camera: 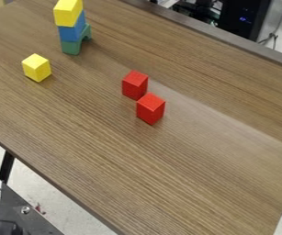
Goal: Put one yellow cube on top the yellow block
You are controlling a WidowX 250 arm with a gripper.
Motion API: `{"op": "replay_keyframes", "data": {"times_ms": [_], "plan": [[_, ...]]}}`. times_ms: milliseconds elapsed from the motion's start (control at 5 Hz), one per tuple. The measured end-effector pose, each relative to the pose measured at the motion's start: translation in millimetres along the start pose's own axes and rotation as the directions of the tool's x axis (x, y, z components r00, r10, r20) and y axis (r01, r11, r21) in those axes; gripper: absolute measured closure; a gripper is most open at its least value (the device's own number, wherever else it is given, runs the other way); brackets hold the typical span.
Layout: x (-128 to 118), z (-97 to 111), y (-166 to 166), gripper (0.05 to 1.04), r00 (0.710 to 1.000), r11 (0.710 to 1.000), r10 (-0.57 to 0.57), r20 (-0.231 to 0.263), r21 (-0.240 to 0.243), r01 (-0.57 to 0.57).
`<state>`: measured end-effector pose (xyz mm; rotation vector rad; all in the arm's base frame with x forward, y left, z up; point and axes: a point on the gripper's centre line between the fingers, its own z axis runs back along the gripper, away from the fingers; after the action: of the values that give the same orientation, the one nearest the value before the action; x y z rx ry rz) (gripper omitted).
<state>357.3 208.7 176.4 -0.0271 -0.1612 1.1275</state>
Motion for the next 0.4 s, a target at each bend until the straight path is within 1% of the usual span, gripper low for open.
{"op": "replay_keyframes", "data": {"times_ms": [200,400], "plan": [[3.5,-2.0,7.9,0.629,0.998,0.998,-0.058,-0.036,0.017,0.058],[2.3,-2.2,11.9,0.629,0.991,0.991,-0.127,-0.051,0.031,0.128]]}}
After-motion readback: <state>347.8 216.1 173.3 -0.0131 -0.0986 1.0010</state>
